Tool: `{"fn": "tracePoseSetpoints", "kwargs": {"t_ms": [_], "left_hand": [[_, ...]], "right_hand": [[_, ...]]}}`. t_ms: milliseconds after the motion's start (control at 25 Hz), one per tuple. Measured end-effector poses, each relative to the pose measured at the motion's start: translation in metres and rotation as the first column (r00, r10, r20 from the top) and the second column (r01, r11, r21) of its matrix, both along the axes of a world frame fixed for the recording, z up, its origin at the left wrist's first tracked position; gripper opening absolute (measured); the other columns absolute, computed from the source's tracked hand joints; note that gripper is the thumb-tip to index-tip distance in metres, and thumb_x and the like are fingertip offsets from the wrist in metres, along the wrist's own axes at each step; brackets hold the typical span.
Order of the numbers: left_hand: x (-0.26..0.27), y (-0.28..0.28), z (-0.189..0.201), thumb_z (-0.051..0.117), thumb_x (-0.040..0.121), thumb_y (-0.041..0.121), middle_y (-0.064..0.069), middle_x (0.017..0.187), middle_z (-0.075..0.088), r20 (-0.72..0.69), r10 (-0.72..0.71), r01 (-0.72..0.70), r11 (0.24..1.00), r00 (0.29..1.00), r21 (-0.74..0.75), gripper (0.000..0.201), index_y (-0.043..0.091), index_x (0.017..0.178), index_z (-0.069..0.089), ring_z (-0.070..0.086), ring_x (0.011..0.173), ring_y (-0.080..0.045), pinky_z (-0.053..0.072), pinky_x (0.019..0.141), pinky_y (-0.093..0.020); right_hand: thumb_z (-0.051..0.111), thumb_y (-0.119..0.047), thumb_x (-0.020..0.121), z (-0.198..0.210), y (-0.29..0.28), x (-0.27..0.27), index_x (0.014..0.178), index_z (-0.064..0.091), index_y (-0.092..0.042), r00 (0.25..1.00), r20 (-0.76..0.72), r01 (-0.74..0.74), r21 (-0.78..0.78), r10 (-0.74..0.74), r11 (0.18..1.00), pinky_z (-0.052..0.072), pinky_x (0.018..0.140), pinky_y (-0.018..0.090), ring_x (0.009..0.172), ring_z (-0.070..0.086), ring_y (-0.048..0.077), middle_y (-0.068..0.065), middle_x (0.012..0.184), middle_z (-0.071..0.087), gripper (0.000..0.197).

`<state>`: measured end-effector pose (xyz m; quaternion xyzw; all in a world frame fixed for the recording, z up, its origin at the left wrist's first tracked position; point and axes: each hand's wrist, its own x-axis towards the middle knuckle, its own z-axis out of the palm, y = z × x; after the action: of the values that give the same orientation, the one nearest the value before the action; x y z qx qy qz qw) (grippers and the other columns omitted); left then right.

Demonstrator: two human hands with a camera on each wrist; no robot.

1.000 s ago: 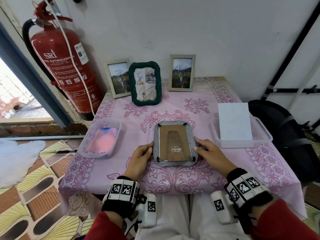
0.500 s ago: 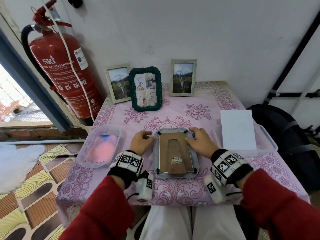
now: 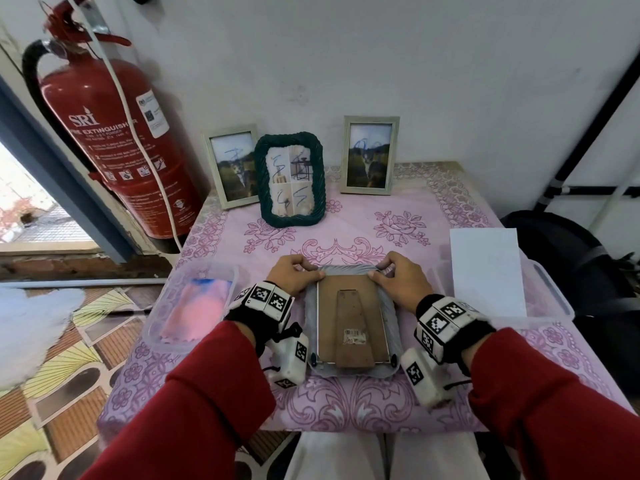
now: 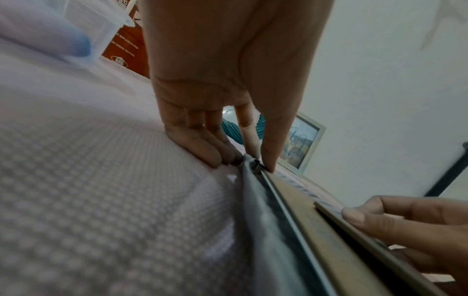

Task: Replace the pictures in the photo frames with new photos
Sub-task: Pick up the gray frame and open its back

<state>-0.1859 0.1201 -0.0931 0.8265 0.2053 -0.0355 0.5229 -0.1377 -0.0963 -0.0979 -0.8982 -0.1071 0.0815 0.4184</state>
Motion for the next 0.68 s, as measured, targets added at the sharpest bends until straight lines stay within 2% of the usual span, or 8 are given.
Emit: {"fn": "tracePoseSetpoints", "kwargs": {"t_ms": [120, 280, 360, 440, 560, 600, 680], "left_hand": [[-0.001, 0.000, 0.001, 0.073, 0.079, 0.016, -0.006, 0.052, 0.043, 0.016, 0.011, -0.010, 0.998, 1.000, -0.061, 0.022, 0.013, 0.069, 0.054, 0.036, 0.041, -0.015, 0.029, 0.035, -0.014], [-0.003, 0.000, 0.004, 0.071, 0.082, 0.015, -0.006, 0.055, 0.044, 0.014, -0.012, 0.013, 0.999, 1.000, -0.038, 0.017, 0.012, 0.074, 0.056, 0.040, 0.045, -0.015, 0.032, 0.035, -0.013], [-0.005, 0.000, 0.006, 0.069, 0.083, 0.014, -0.006, 0.057, 0.045, 0.017, -0.024, 0.025, 0.999, 1.000, -0.031, 0.012, 0.009, 0.080, 0.059, 0.045, 0.041, -0.011, 0.034, 0.034, -0.012], [-0.007, 0.001, 0.006, 0.068, 0.084, 0.013, -0.005, 0.058, 0.046, 0.035, -0.031, 0.031, 0.999, 0.999, -0.012, 0.011, 0.007, 0.087, 0.060, 0.046, 0.033, 0.000, 0.037, 0.035, -0.012], [-0.010, 0.001, 0.007, 0.065, 0.086, 0.012, -0.005, 0.059, 0.046, 0.057, -0.051, 0.050, 0.999, 0.997, 0.010, 0.008, 0.007, 0.091, 0.062, 0.044, 0.031, 0.002, 0.038, 0.036, -0.013], [-0.010, 0.001, 0.007, 0.065, 0.086, 0.011, -0.005, 0.059, 0.046, 0.061, -0.056, 0.056, 0.998, 0.997, 0.007, 0.008, 0.006, 0.092, 0.062, 0.043, 0.031, 0.002, 0.038, 0.036, -0.013], [-0.011, 0.001, 0.008, 0.063, 0.087, 0.008, -0.006, 0.059, 0.045, 0.070, -0.058, 0.058, 0.998, 0.996, -0.002, 0.009, 0.004, 0.095, 0.062, 0.042, 0.031, 0.002, 0.037, 0.036, -0.013]], "right_hand": [[0.066, -0.026, 0.084, -0.002, 0.000, 0.002, 0.083, 0.053, -0.017, 1.000, -0.019, 0.005, 0.033, -0.004, 0.999, 0.040, 0.072, 0.027, 0.076, 0.051, 0.018, -0.011, 0.070, 0.050, 0.016], [0.067, -0.021, 0.084, -0.002, -0.002, 0.002, 0.081, 0.055, -0.016, 1.000, -0.017, 0.003, 0.080, -0.001, 0.997, 0.038, 0.071, 0.027, 0.069, 0.049, 0.015, -0.010, 0.066, 0.049, 0.013], [0.067, -0.019, 0.083, -0.002, -0.002, 0.001, 0.081, 0.056, -0.015, 1.000, -0.015, 0.001, 0.093, 0.000, 0.996, 0.038, 0.071, 0.026, 0.065, 0.047, 0.013, -0.010, 0.064, 0.048, 0.012], [0.068, -0.016, 0.083, -0.002, -0.002, 0.001, 0.082, 0.059, -0.014, 1.000, -0.014, 0.009, 0.118, -0.008, 0.993, 0.037, 0.069, 0.025, 0.061, 0.045, 0.010, -0.011, 0.061, 0.045, 0.009], [0.069, -0.012, 0.082, -0.002, -0.003, 0.001, 0.083, 0.063, -0.010, 1.000, -0.010, 0.022, 0.147, -0.021, 0.989, 0.036, 0.062, 0.022, 0.058, 0.044, 0.007, -0.010, 0.058, 0.044, 0.007], [0.069, -0.011, 0.082, -0.002, -0.004, 0.001, 0.084, 0.064, -0.008, 1.000, -0.012, 0.027, 0.157, -0.026, 0.987, 0.038, 0.063, 0.021, 0.058, 0.044, 0.008, -0.010, 0.057, 0.045, 0.007], [0.068, -0.008, 0.082, -0.002, -0.004, 0.001, 0.088, 0.066, -0.004, 0.999, -0.020, 0.036, 0.179, -0.033, 0.983, 0.045, 0.071, 0.027, 0.062, 0.048, 0.013, -0.009, 0.058, 0.046, 0.007]]}}
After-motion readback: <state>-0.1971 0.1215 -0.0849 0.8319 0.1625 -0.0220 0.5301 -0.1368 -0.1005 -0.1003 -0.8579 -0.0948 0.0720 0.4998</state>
